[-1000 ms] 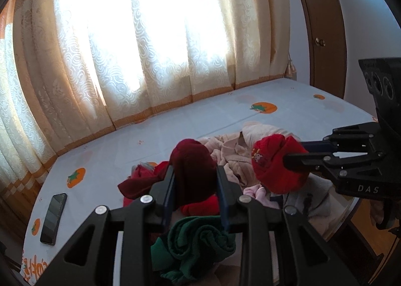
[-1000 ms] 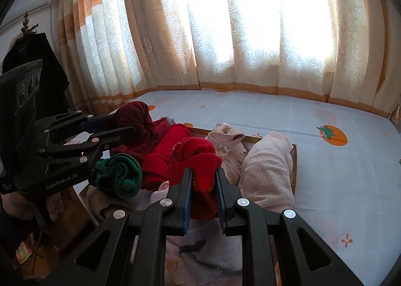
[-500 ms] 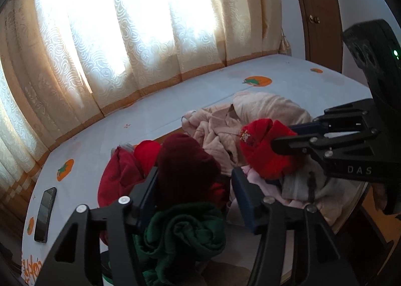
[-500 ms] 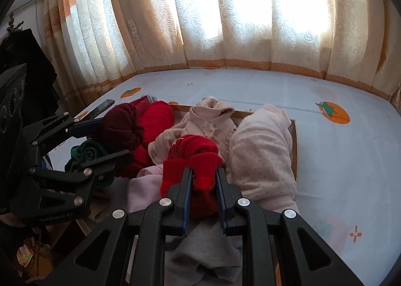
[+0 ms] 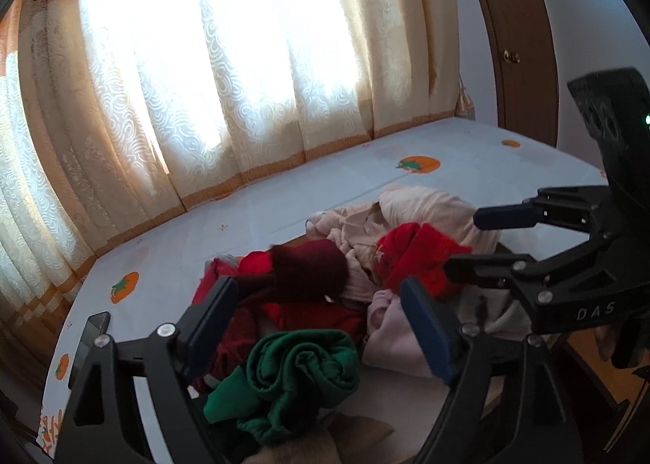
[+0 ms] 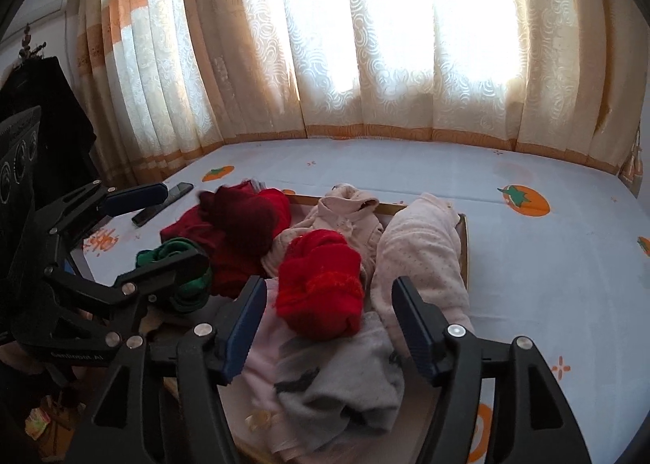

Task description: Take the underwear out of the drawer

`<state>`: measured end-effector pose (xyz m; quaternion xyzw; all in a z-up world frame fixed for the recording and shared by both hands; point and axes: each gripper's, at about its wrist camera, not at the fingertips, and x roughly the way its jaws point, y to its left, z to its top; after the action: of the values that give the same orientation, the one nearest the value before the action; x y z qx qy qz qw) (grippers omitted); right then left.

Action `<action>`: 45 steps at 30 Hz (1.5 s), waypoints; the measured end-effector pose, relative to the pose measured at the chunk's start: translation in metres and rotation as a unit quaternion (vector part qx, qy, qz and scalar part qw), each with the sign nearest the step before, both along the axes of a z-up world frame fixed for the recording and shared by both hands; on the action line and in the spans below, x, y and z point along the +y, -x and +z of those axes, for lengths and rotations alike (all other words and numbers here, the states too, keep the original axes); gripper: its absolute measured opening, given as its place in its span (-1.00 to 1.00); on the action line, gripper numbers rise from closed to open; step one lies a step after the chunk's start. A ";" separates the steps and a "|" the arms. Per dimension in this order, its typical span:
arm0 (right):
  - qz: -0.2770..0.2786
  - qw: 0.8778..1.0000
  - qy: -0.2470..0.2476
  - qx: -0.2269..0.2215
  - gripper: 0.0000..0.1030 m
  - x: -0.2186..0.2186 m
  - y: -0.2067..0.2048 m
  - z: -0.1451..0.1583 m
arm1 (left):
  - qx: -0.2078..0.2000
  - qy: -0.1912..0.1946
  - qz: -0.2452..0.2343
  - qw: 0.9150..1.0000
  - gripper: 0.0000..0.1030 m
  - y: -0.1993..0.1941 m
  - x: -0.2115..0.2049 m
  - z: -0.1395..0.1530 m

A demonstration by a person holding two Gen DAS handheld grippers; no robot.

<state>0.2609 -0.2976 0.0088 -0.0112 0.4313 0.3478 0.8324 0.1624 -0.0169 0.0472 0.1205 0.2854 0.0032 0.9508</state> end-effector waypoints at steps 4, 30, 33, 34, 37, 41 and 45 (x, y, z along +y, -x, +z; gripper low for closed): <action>-0.010 1.000 -0.005 0.005 0.31 -0.008 0.011 0.006 | -0.008 0.006 -0.001 1.000 0.63 0.014 0.000 0.006; -0.027 0.995 -0.029 -0.090 0.53 -0.027 0.099 0.066 | -0.087 0.055 0.033 0.994 0.94 0.110 0.015 0.029; -0.023 0.995 -0.032 -0.089 0.53 -0.026 0.103 0.067 | -0.088 0.054 0.032 0.994 0.94 0.114 0.013 0.028; -0.022 0.995 -0.033 -0.090 0.53 -0.026 0.105 0.068 | -0.088 0.055 0.033 0.994 0.94 0.115 0.013 0.028; -0.022 0.995 -0.038 -0.092 0.53 -0.025 0.109 0.072 | -0.088 0.060 0.033 0.994 0.94 0.118 0.013 0.028; -0.022 0.994 -0.040 -0.097 0.53 -0.024 0.113 0.076 | -0.083 0.058 0.033 0.994 0.94 0.119 0.012 0.027; -0.024 0.994 -0.045 -0.096 0.53 -0.025 0.116 0.079 | -0.078 0.063 0.032 0.994 0.94 0.121 0.011 0.028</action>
<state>0.1447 -0.3223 0.0877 0.0034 0.3333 0.3440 0.8778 0.0419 -0.0062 0.0754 0.0505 0.2133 0.0249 0.9754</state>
